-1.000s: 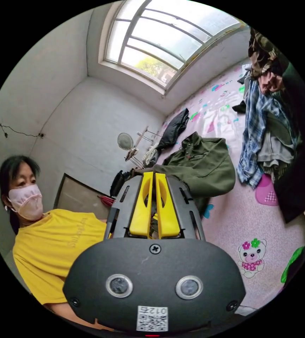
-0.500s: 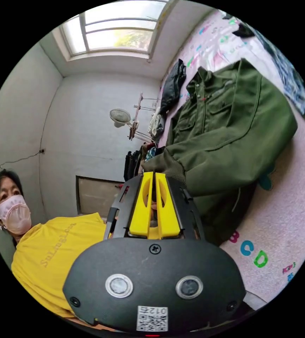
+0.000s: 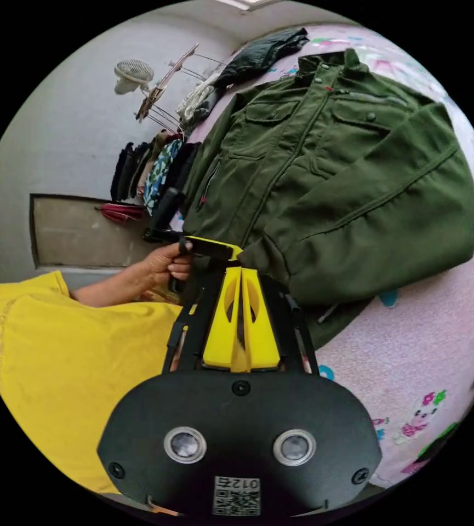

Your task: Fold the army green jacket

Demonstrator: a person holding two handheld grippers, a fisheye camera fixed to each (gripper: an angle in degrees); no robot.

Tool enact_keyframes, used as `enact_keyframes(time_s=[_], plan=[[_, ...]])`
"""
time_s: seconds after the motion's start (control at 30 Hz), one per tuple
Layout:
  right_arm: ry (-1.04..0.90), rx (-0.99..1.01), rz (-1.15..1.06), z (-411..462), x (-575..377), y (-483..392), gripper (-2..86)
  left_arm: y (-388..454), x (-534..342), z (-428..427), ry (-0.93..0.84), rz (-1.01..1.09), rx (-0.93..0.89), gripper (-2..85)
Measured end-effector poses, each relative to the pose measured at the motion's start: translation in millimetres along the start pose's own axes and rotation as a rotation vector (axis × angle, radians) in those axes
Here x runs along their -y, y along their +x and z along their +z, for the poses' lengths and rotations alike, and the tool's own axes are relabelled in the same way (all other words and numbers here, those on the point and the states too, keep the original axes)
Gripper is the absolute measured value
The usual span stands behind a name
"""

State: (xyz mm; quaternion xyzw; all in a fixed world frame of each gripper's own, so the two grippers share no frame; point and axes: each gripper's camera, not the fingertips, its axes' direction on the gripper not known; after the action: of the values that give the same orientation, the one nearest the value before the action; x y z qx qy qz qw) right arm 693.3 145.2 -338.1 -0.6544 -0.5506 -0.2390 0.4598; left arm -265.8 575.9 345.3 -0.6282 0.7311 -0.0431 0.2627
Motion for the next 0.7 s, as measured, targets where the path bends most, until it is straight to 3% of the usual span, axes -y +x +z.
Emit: enact_keyframes(time_s=[0.13,0.2,0.43,0.57,0.7], plan=[[0.091,-0.214,0.000,-37.6,53.5,6.4,-0.1,74.3,17.8,-57.7,0.192,0.152,0.232,0.8],[0.140,-0.247,0.024,-50.8,91.1,17.1,-0.1,95.8,54.2,-70.9,0.232,0.191,0.259,0.7],[0.300,-0.464,0.011,-65.1,252.8,31.9,0.1,167.0,266.9,-63.8,0.269,0.256,0.452,0.5],[0.267,-0.468,-0.081,-51.5,325.8,24.1,0.4,190.0,372.0,-52.8,0.242,0.259,0.541,0.5],[0.159,-0.552,-0.339,-25.2,400.3,0.3,2.1,194.4,420.0,-40.4,0.213,0.259,0.546,0.5]])
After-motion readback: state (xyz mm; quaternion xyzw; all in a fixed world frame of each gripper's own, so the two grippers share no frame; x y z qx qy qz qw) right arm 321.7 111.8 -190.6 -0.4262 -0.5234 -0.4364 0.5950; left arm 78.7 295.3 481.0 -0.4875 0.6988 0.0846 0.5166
